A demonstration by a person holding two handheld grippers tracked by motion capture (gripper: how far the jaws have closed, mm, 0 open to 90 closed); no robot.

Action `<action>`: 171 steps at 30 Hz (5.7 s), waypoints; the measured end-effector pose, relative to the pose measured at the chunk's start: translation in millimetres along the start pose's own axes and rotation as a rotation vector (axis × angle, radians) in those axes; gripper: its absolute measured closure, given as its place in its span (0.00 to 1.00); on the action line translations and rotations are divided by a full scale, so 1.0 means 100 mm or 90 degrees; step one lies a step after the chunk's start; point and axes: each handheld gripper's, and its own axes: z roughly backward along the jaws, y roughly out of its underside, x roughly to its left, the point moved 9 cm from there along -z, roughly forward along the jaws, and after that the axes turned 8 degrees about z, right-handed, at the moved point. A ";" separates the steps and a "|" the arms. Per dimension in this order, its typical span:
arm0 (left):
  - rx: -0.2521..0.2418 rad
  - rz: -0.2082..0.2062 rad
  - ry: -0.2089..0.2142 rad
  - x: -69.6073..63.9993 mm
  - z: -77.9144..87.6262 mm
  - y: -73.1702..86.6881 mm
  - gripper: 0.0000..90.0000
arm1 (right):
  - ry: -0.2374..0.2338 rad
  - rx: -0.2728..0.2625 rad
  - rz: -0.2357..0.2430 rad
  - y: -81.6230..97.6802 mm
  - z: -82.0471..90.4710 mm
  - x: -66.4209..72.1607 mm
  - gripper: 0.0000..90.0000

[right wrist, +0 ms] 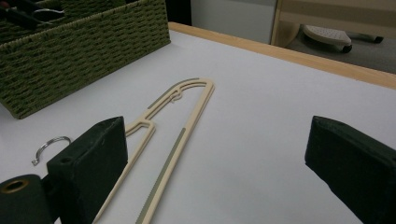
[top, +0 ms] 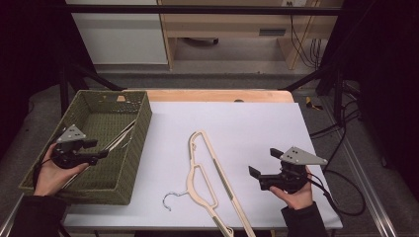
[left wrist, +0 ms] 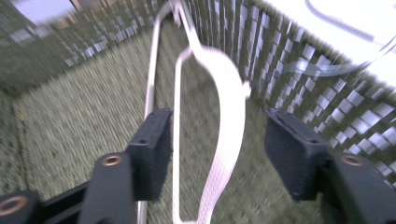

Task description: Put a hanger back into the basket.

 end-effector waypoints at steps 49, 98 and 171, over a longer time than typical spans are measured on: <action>-0.118 -0.020 0.233 -2.12 -0.42 -0.10 0.12 | -0.020 -0.053 -0.035 -0.07 0.06 -0.03 0.06; 0.126 -0.122 0.259 -2.33 -1.12 0.63 0.87 | -0.053 -0.001 -0.018 0.03 -0.06 0.09 0.10; 0.127 -0.170 0.249 -2.67 -0.64 0.07 0.99 | -0.196 0.153 0.094 0.43 -0.87 1.45 0.55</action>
